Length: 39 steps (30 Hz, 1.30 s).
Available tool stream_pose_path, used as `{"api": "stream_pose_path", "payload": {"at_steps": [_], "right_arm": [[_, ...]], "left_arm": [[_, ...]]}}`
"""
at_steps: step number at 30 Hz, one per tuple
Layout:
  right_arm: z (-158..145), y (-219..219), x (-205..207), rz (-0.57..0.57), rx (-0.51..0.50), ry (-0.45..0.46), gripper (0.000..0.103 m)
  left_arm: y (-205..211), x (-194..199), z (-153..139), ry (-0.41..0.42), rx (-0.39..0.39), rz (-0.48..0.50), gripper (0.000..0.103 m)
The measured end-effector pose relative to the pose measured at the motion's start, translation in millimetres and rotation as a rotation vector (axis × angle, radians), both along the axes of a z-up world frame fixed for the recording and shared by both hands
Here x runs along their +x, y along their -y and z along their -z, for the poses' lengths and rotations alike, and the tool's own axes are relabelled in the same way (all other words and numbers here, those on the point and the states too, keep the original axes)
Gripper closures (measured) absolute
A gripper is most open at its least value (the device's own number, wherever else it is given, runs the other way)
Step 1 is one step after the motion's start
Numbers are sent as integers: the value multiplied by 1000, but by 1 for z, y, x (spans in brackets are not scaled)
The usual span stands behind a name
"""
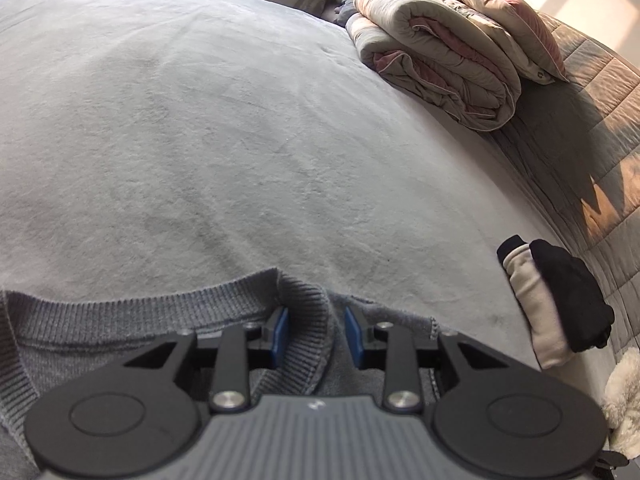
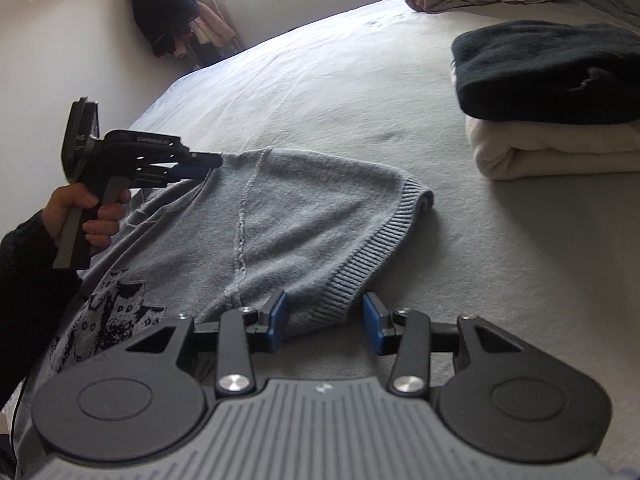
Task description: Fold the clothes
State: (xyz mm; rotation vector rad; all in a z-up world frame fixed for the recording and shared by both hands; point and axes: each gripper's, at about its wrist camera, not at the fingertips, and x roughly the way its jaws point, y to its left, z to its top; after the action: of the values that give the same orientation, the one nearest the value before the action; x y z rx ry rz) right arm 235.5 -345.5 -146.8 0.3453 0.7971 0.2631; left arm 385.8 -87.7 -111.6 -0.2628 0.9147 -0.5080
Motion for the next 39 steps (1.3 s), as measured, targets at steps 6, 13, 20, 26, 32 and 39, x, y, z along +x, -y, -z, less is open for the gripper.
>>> {"api": "stream_pose_path", "payload": {"at_steps": [6, 13, 20, 26, 32, 39], "right_arm": [[0, 7, 5, -55, 91, -26, 89], [-31, 25, -9, -21, 33, -8, 93], [-25, 32, -10, 69, -42, -66, 80], [-19, 20, -12, 26, 5, -67, 62], [-17, 20, 0, 94, -50, -44, 62], [0, 45, 31, 257, -40, 2, 62]], "left_arm": [[12, -1, 2, 62, 81, -43, 99], [17, -7, -1, 98, 148, -44, 97], [11, -29, -17, 107, 139, -34, 81], [9, -59, -35, 121, 131, 32, 68], [30, -53, -35, 137, 198, 96, 65], [24, -24, -19, 197, 267, 7, 64]]}}
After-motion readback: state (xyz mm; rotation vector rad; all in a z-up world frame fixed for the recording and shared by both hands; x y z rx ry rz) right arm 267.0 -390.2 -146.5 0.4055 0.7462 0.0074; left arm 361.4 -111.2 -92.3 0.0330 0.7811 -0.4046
